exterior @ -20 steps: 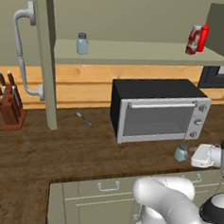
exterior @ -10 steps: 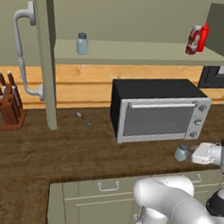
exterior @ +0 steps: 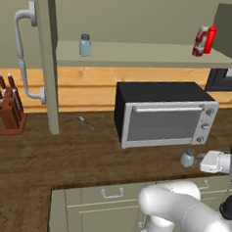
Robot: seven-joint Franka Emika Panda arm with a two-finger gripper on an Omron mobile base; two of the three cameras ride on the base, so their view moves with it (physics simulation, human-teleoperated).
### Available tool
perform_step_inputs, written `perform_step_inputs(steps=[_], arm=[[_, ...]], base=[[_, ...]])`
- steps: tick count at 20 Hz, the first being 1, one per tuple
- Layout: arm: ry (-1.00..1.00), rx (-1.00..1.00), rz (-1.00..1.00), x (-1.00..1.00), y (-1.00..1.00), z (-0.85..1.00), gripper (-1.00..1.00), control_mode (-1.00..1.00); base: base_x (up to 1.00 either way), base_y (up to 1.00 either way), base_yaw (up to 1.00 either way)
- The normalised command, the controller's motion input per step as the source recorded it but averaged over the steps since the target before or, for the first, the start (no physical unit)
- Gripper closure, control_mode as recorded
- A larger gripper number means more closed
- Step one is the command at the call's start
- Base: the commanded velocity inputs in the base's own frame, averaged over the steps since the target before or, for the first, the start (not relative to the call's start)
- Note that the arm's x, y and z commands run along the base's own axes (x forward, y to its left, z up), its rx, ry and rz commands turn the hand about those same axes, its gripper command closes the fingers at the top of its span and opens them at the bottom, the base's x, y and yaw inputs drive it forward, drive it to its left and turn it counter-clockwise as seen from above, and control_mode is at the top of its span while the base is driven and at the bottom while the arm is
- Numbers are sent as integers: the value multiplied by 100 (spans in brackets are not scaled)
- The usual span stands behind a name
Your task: Put the shaker and condiment bottle from the counter next to their counterparts in the cabinet.
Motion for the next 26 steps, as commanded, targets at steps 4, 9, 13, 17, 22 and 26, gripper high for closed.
perform_step_inputs(steps=[4,9,13,17,22,26], arm=[[0,0,0,0,0,-3,-100,-100],[0,0,0,0,0,-8,-100,-100],[0,0,0,0,0,-14,-100,-100],[0,0,0,1,0,-8,-100,-100],[1,0,0,7,0,-2,-100,-100],[2,0,0,6,0,-8,-100,-100]], base=[[0,0,0],[0,0,0],[0,0,0],[0,0,0],[0,0,0],[0,0,0]])
